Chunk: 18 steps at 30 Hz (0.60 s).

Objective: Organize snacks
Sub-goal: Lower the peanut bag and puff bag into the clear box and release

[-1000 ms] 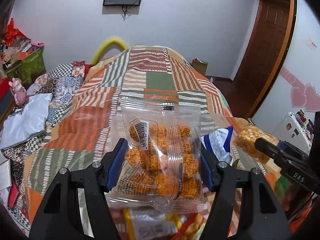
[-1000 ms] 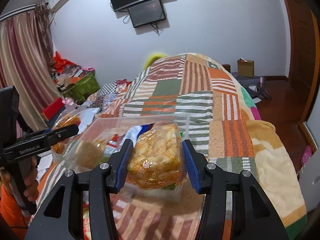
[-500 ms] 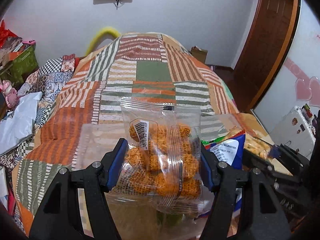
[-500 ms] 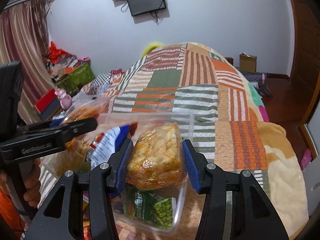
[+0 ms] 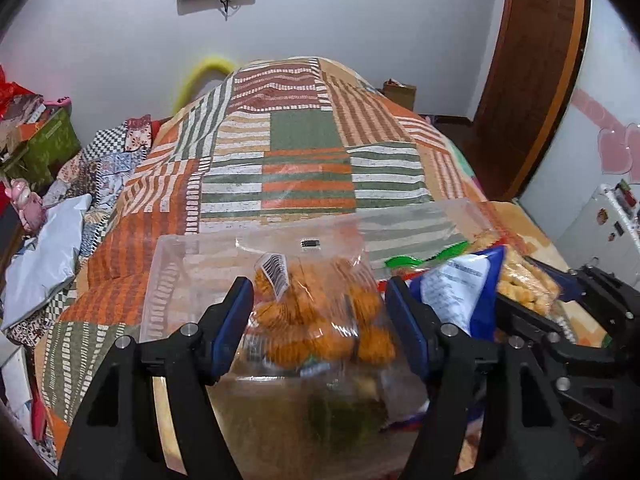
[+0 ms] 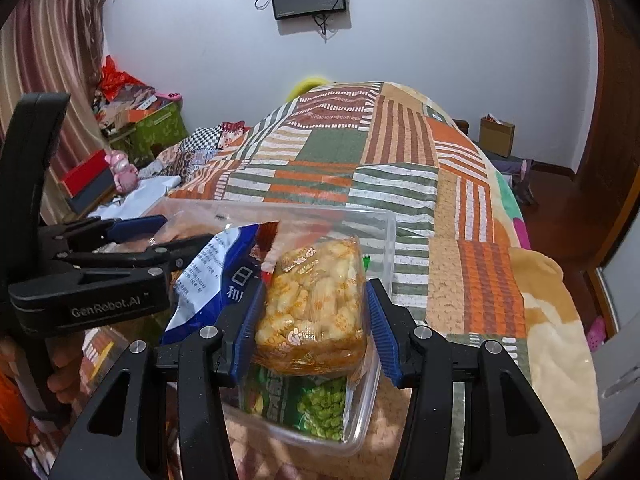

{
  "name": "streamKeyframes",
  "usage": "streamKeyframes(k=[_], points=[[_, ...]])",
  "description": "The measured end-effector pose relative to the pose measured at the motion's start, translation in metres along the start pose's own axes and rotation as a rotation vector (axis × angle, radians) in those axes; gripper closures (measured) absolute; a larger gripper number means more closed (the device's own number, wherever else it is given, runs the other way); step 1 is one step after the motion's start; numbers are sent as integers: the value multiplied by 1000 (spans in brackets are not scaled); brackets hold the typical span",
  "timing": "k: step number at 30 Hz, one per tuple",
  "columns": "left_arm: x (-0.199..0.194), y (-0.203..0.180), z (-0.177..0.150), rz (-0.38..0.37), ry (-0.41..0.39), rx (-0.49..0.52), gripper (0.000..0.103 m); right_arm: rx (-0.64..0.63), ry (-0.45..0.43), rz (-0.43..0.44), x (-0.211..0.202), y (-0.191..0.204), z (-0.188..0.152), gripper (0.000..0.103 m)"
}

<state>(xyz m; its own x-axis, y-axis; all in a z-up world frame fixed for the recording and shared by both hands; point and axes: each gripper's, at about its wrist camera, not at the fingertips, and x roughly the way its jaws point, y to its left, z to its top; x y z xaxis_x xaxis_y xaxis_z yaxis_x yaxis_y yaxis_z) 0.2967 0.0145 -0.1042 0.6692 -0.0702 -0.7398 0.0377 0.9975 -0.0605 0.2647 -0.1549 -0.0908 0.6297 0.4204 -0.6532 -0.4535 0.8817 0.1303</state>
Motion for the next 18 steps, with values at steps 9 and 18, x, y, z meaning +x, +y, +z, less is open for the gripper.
streamKeyframes(k=[9,18], points=[[-41,-3,-6,-9,-52,7,31,1,-18,-17,-16,2,-3,50],[-85,2,-26,13,-87,-4,25,11,-34,4,-44,6,-10,49]])
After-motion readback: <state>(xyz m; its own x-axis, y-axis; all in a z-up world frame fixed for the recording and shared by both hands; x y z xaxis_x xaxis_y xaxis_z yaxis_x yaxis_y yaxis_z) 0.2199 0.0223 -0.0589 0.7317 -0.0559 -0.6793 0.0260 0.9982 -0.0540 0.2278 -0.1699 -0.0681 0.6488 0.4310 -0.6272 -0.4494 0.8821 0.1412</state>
